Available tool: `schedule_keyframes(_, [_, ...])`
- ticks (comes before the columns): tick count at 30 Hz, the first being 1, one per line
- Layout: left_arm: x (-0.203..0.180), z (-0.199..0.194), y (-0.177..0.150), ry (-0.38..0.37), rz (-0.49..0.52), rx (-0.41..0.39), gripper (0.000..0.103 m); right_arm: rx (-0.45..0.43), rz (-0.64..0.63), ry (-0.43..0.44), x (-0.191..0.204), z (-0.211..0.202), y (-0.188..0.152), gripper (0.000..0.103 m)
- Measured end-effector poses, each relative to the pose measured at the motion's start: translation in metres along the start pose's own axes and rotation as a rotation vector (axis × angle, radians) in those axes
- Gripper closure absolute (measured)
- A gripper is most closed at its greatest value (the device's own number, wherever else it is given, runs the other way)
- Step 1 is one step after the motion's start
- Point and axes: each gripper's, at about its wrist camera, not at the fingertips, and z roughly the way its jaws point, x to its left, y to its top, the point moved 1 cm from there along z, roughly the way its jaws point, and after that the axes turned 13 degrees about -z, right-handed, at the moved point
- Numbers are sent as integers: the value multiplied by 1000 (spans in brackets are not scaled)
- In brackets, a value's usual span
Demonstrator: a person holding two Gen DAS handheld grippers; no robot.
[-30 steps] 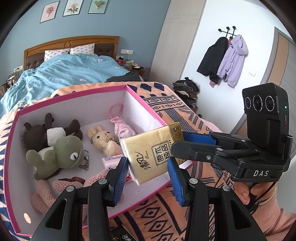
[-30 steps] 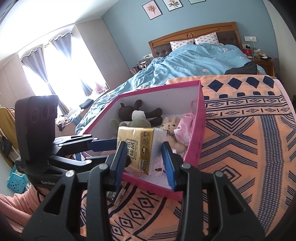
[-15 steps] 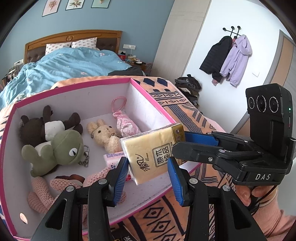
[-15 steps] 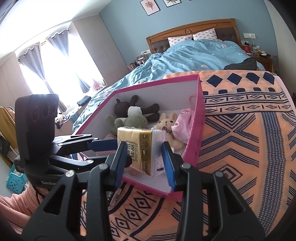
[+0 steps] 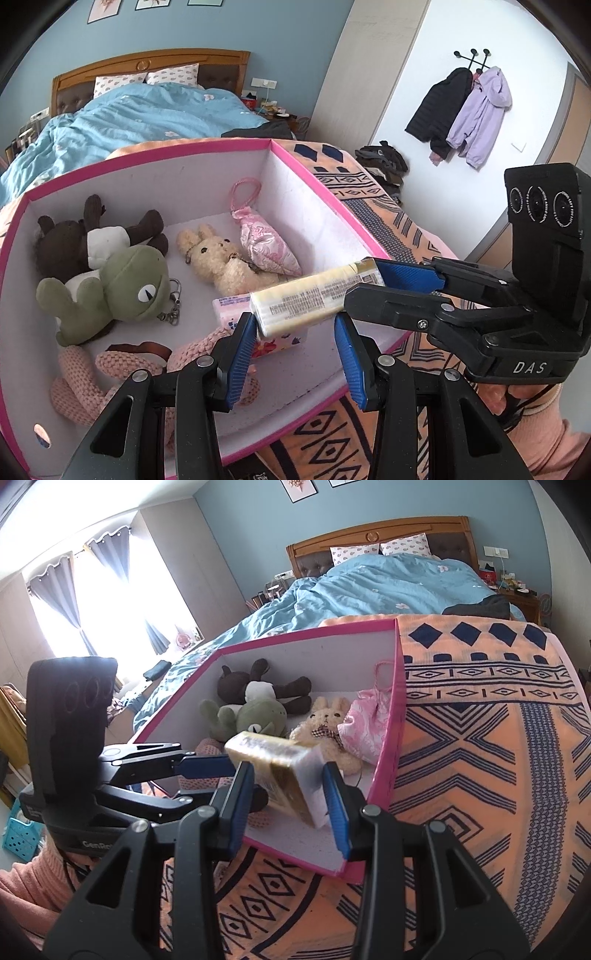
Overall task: Organize objects
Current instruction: 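Open the right tool to drop the beige tissue pack into the box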
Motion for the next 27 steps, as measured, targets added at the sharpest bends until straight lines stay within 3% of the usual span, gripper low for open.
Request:
schedule_keyframes(14, [0,0,-4,54,17,-26,59,4,-62,-107,9,4,0,61])
schedule_keyframes(17, [-2,-4,-5,56,29,-40,55,-4,-68,-113,10,0,0,57])
schedule_keyframes(27, [-11,-43,-28,85,80,-164,23,-53,-58,-36,18,-22,-10,53])
